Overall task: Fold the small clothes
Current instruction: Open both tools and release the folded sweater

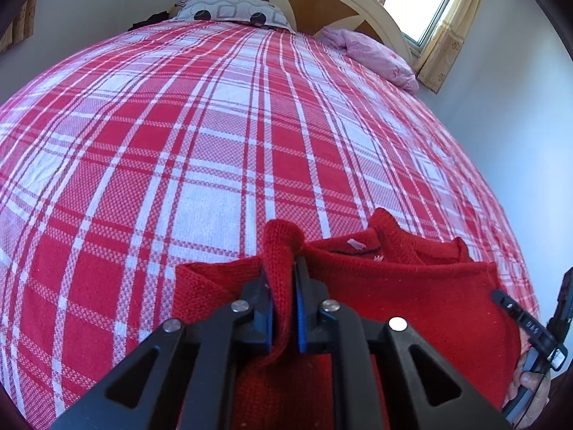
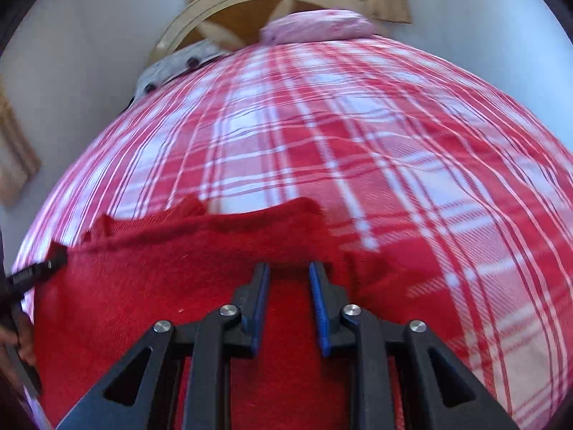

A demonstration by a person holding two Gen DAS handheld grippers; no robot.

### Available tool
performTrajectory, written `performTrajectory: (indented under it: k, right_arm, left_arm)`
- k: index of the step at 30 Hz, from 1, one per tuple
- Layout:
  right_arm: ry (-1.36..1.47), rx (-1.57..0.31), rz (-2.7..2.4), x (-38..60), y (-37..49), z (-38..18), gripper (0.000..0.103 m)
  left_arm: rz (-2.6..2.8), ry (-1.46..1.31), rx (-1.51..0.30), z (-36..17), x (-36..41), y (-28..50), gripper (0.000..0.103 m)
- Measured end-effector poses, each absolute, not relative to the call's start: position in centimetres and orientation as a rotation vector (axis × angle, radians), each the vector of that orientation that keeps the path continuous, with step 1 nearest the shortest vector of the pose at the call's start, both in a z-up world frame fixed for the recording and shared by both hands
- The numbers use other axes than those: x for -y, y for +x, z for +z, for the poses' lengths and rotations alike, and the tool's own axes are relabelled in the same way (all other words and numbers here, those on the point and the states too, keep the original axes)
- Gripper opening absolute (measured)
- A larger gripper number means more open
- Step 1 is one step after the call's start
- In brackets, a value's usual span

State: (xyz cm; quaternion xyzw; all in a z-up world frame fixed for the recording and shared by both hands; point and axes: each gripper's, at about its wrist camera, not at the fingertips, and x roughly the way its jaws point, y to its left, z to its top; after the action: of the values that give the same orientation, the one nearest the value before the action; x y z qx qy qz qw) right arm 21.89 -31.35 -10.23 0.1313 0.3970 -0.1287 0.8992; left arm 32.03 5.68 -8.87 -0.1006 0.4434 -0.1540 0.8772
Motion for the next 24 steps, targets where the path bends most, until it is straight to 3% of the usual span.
performTrajectory:
  k: [5,6,7,11,13,18,24]
  right_arm:
    - [0.276,-0.841,-0.274,31.3,21.7,-9.4,0.020]
    - [0.288,-0.826,-0.278,31.5,21.0,-8.9,0.020]
    - [0.281,-0.792,-0.298,31.7,19.8,-8.1,0.020]
    - [0.148,-0.660,-0.393,30.7,12.0,-5.2,0.023]
    - [0.175,-0.627,-0.391,30.7,8.5,-5.0,0.023]
    - [0.201,-0.633,-0.216,27.6,4.4,-6.6,0.023]
    - [0.161,-0.700,-0.172,24.4,5.6,-10.0,0.023]
  left_arm:
    - [-0.251,-0.002,-0.918,-8.2,-3.1,31.9,0.017]
    - [-0.230,0.048,-0.916,-7.9,-2.8,31.7,0.022]
    - [-0.191,0.103,-0.913,-7.5,-2.5,31.4,0.035]
    - [-0.195,0.094,-0.815,-4.5,-4.1,27.8,0.053]
    - [-0.189,0.065,-0.785,-3.5,-5.5,25.3,0.071]
    - [-0.249,-0.078,-0.804,-4.3,-7.3,19.4,0.072]
    - [-0.205,-0.125,-0.840,-6.8,-7.3,16.0,0.072]
